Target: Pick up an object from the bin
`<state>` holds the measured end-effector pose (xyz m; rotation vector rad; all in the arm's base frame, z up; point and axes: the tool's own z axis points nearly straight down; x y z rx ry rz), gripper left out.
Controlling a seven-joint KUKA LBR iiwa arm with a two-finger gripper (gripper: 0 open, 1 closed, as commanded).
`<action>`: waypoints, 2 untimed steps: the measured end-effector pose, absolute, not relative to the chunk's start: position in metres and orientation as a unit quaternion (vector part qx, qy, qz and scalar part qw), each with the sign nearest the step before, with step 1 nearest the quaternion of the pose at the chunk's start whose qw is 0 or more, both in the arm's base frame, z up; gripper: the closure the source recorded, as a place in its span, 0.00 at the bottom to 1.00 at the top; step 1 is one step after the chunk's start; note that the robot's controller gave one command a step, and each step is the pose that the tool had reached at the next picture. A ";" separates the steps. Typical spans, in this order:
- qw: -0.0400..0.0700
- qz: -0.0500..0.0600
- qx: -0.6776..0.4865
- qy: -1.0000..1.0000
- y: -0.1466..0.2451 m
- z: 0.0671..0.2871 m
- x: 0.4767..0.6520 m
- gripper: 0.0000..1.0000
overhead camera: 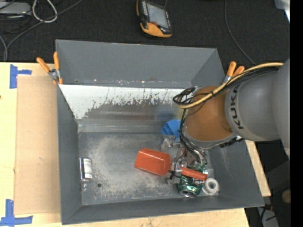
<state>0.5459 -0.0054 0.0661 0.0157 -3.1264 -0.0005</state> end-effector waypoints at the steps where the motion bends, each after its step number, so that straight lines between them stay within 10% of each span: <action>1: 0.004 -0.001 -0.008 -1.000 -0.005 0.069 0.547 0.00; 2: 0.006 0.000 0.001 -1.000 -0.020 0.069 0.545 0.00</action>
Offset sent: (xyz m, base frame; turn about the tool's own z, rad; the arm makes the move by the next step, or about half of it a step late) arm -0.0004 -0.0147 0.0039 0.0064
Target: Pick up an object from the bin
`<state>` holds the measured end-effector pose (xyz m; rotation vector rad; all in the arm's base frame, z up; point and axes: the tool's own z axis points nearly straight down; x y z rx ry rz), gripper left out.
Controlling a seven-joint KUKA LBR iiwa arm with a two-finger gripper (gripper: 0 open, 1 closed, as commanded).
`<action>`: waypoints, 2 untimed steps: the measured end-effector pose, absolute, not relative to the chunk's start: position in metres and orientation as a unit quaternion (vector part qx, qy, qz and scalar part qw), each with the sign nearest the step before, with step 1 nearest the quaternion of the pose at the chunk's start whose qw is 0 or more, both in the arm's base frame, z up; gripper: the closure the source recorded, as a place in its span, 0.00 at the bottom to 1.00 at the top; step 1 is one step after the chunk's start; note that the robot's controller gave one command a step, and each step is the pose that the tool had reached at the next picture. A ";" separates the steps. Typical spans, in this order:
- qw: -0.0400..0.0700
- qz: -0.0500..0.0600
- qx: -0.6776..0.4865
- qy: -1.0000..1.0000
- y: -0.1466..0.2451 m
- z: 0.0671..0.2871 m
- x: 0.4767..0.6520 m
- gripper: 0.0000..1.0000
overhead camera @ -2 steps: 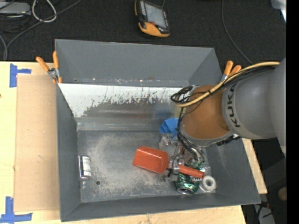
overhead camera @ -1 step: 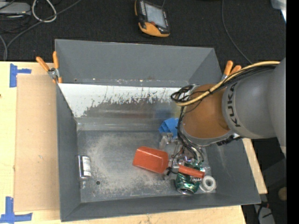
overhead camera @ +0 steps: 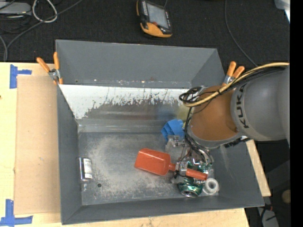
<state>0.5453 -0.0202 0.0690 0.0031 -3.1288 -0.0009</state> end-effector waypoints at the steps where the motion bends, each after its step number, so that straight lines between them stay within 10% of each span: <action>1: 0.007 -0.001 -0.003 -1.000 -0.017 0.069 0.545 0.00; 2: 0.007 -0.001 0.006 -1.000 -0.024 0.070 0.551 1.00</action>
Offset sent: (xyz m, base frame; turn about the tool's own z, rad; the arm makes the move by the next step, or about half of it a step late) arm 0.0061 -0.0044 0.0010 -0.0133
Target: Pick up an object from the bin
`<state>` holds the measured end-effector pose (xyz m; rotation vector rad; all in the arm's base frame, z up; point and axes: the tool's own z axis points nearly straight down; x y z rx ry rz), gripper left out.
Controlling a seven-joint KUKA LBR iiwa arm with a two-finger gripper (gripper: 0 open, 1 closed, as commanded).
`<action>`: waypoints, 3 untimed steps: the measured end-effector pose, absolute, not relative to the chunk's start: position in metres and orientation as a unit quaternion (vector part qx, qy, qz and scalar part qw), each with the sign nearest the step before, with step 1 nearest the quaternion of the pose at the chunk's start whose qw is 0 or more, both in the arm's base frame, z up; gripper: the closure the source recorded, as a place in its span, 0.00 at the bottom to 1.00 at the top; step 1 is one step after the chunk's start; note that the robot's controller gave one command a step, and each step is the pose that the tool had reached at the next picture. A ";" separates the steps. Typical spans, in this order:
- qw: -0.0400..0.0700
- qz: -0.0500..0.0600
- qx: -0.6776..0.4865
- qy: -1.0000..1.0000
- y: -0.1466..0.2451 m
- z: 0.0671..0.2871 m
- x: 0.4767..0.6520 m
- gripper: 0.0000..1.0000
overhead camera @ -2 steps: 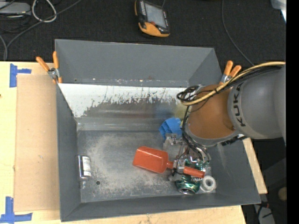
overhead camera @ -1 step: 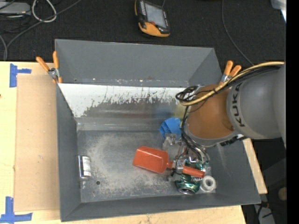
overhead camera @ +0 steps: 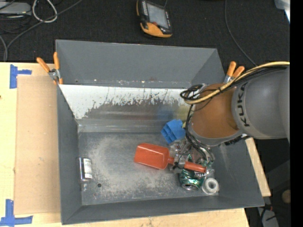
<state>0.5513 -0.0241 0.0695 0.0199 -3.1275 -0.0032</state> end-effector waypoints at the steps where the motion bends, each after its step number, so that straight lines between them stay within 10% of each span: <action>1: 0.007 -0.001 0.006 -1.000 -0.024 0.070 0.551 1.00; 2: 0.007 -0.001 0.002 -1.000 -0.022 0.070 0.553 1.00; 3: 0.008 -0.002 -0.001 -1.000 -0.032 0.069 0.550 0.00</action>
Offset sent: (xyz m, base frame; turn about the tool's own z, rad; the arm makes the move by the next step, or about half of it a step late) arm 0.0022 0.0026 0.0007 0.0139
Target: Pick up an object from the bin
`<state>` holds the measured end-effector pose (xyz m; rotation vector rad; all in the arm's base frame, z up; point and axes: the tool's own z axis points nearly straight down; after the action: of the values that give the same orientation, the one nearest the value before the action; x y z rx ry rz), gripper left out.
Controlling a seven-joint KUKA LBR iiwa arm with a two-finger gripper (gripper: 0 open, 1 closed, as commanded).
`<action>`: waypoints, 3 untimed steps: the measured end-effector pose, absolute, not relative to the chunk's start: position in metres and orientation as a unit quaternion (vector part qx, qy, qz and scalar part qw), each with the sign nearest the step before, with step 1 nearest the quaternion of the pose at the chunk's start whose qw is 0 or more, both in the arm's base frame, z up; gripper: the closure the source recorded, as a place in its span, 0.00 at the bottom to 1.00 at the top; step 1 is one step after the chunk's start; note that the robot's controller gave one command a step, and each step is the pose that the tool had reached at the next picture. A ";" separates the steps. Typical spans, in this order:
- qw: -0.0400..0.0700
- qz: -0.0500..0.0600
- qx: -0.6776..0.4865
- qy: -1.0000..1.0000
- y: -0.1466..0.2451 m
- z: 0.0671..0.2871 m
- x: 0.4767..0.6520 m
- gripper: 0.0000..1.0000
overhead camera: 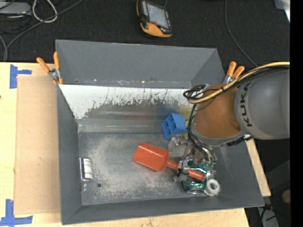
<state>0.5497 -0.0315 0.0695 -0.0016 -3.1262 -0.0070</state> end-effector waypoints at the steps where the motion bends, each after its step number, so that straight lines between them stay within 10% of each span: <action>1: 0.008 -0.002 -0.001 -1.000 -0.032 0.069 0.549 0.00; 3: 0.008 -0.004 0.001 -1.000 -0.037 0.069 0.538 0.00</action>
Offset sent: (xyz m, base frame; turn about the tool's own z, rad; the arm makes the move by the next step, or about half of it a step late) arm -0.0146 -0.0077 0.0005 0.0069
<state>0.5379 -0.0369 0.0692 0.0038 -3.1250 -0.0113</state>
